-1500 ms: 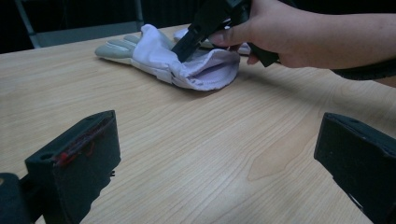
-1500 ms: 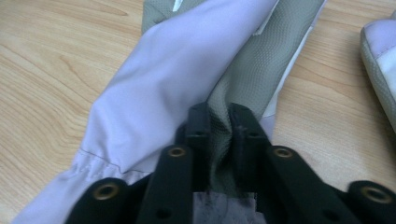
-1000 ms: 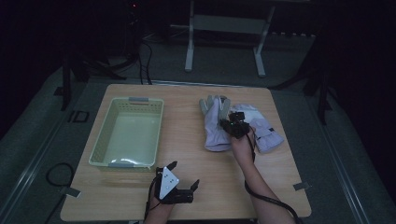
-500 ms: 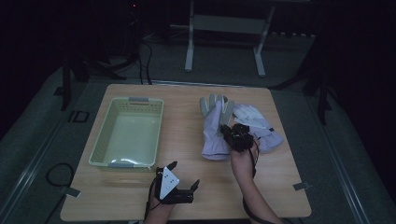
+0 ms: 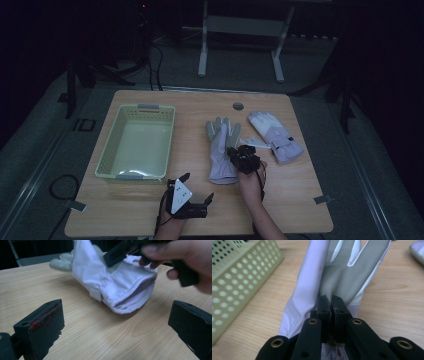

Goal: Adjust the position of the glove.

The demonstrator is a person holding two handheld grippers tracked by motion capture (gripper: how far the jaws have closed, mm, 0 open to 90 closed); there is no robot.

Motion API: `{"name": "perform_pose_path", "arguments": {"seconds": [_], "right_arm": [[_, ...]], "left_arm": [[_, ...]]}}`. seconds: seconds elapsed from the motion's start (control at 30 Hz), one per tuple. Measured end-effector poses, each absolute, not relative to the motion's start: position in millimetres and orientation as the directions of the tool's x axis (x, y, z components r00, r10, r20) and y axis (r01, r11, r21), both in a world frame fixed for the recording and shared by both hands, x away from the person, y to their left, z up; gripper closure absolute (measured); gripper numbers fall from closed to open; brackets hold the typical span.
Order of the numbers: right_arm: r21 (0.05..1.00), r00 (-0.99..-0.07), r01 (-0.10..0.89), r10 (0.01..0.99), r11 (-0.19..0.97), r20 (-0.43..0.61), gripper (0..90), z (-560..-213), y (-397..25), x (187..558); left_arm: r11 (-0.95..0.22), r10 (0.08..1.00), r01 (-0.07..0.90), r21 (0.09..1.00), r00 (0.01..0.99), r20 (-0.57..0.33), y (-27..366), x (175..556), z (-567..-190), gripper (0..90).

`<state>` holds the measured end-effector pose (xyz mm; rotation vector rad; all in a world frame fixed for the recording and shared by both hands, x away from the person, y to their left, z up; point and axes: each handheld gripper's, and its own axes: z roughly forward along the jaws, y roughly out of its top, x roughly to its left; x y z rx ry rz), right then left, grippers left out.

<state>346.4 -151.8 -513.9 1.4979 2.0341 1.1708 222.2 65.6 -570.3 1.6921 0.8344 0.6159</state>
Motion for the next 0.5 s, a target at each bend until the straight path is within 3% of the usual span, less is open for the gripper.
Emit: {"name": "perform_pose_path", "arguments": {"seconds": [0.5], "right_arm": [[0.747, -0.365, 0.640, 0.927, 0.179, 0.091, 82.6, -548, -144, 366]], "left_arm": [[-0.157, 0.785, 0.218, 0.963, 0.619, -0.012, 65, 222, -570, 0.5]]}}
